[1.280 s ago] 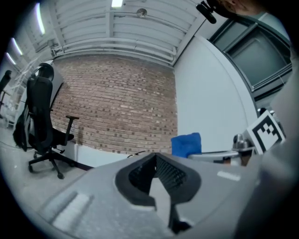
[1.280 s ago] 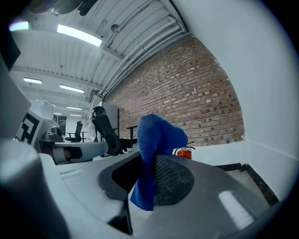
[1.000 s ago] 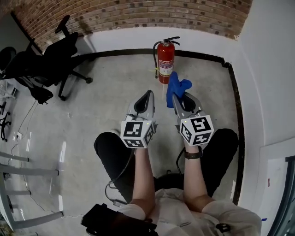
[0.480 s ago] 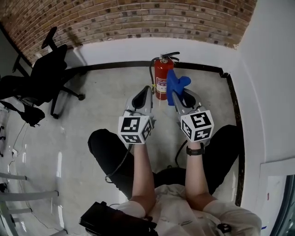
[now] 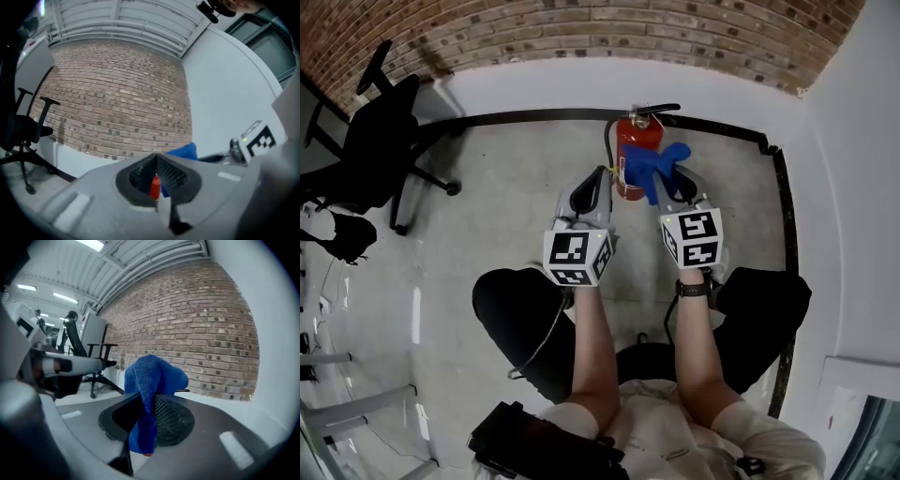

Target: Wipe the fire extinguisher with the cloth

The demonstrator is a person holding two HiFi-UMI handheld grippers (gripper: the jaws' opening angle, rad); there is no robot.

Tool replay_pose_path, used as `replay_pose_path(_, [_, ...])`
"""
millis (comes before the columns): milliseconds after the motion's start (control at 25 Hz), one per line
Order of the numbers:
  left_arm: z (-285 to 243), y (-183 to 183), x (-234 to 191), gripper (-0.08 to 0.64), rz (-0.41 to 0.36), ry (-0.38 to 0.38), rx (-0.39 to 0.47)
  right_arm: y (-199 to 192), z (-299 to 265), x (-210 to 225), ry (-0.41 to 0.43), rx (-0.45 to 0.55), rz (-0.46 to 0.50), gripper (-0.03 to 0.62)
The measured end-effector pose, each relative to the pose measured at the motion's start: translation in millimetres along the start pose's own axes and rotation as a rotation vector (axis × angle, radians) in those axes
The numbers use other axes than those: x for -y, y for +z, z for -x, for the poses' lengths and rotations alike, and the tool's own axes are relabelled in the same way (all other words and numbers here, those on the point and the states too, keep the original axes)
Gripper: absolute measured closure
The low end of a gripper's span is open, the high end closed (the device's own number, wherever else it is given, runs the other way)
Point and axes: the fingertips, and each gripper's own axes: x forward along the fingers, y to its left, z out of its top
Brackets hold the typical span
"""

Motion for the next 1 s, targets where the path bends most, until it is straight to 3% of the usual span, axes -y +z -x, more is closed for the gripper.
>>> replay_pose_path(240, [-20,-25,-33,0.560,-0.055,0.004,-0.056,-14,-100,27,-0.036,-0.141,0.222,0.518])
replay_pose_path(440, [-32,-34,-81,0.560,-0.021,0.048,-0.065,-24,-155,13,-0.034,-0.226,0.399,0.518])
replay_pose_path(720, [-64,-29,-106,0.560,-0.024,0.011,-0.036,-56,-193,-6,-0.031,-0.335,0.482,0.520])
replay_pose_path(880, [-71,-53,-117,0.560,-0.013,0.022,-0.064,-64,-196,-21,-0.041,-0.319,0.520,0.520])
replay_pose_path(1000, [-76,-71,-126,0.560,0.001,0.031,-0.100,-91,-200,-44,0.020,-0.378,0.557,0.525])
